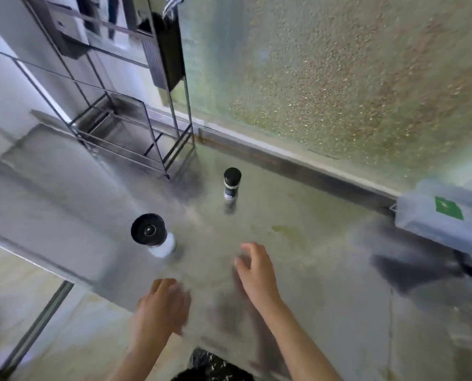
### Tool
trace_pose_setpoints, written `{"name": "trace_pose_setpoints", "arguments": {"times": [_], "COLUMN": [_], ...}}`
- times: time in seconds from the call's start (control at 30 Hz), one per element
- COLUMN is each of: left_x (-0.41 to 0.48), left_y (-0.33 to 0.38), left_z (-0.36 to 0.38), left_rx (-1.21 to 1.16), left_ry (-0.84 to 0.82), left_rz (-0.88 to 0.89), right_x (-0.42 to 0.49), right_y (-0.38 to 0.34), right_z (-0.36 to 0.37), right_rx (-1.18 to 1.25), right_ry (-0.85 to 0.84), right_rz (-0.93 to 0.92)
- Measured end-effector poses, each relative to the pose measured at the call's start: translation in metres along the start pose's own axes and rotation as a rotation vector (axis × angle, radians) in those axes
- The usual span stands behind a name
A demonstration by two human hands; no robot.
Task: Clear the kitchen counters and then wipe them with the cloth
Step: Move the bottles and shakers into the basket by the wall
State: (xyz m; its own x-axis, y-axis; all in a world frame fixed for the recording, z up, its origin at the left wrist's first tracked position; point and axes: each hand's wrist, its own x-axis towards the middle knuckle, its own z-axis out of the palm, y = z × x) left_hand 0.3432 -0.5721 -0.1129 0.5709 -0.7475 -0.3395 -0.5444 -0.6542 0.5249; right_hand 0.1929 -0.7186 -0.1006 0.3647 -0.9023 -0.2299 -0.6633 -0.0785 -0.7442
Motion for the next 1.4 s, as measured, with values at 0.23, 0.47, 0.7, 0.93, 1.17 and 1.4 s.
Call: {"name": "trace_pose_setpoints", "arguments": {"times": [0.23, 0.47, 0.7, 0.93, 1.17, 1.4], "left_x": [0.04, 0.068, 0.071, 0.059, 0.01, -0.081], "left_y": [0.018, 0.033, 0.052, 0.085, 0.137, 0.178], "left_z": [-0.036, -0.045, -0.05, -0.045, -0.006, 0.052], "left_rx": [-0.366, -0.581, -0.65, -0.696, -0.623, -0.526], "left_ry": [0.318, 0.387, 0.283, -0.002, -0.382, -0.758], "left_rz": [-0.323, -0.274, -0.139, 0.104, 0.367, 0.526], "right_x": [0.124, 0.16, 0.118, 0.024, -0.096, -0.217], "right_y": [-0.044, -0.063, -0.058, -0.038, 0.013, 0.066], "right_z": [0.001, 0.007, -0.012, -0.047, -0.075, -0.094], "right_rx": [0.126, 0.27, 0.364, 0.487, 0.534, 0.577], "right_ry": [0.076, 0.092, 0.164, 0.263, 0.558, 0.964], "right_rz": [-0.028, -0.075, 0.003, 0.066, 0.251, 0.459]}}
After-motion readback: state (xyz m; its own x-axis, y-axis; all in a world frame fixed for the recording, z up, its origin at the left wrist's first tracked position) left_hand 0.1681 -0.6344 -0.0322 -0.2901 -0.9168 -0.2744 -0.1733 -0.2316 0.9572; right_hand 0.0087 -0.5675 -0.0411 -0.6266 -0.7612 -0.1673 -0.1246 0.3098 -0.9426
